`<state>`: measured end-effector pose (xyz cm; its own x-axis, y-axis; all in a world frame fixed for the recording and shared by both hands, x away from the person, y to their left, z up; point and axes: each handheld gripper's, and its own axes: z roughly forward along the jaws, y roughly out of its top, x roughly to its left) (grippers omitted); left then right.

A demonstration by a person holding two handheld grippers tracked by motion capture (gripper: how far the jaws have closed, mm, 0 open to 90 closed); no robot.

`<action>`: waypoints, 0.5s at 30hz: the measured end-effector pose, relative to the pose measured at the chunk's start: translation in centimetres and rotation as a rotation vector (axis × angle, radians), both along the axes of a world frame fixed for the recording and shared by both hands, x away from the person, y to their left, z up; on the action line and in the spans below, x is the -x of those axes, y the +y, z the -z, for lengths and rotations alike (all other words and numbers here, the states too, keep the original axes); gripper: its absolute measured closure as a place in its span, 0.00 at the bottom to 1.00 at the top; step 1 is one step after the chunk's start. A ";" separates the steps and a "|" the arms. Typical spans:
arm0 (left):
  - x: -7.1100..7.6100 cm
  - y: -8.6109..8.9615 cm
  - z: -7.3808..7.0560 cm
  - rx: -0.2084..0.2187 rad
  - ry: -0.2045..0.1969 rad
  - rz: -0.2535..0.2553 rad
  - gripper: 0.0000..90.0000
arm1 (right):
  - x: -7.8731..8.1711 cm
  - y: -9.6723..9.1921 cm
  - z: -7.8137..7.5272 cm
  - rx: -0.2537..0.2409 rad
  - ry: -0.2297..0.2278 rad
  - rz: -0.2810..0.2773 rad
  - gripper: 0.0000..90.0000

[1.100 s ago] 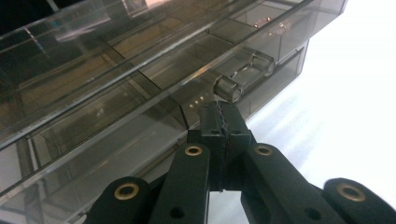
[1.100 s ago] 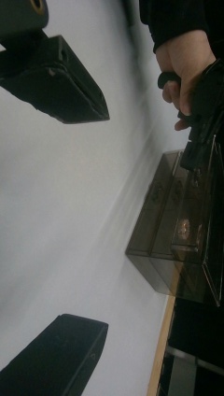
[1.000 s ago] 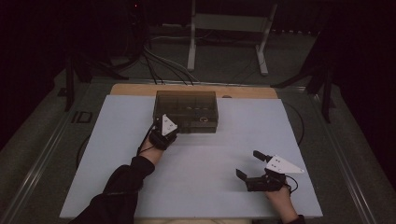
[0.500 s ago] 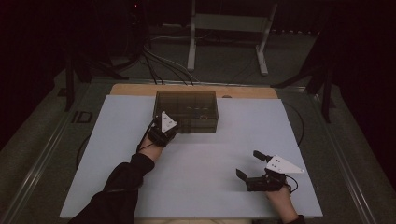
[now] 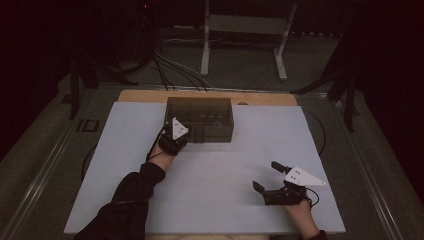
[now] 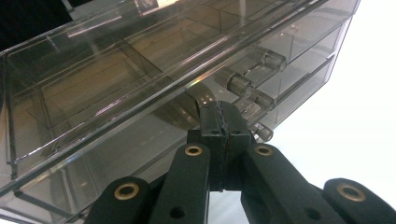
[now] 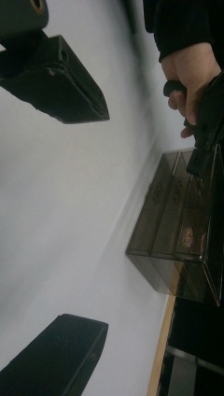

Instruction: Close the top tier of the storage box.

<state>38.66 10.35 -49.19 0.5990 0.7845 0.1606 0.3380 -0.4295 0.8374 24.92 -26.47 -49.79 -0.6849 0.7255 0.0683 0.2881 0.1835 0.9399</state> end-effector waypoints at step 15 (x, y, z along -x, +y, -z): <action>-0.3 0.1 0.0 -0.001 -0.004 0.004 1.00 | 0.0 0.0 0.0 0.000 0.001 0.000 0.02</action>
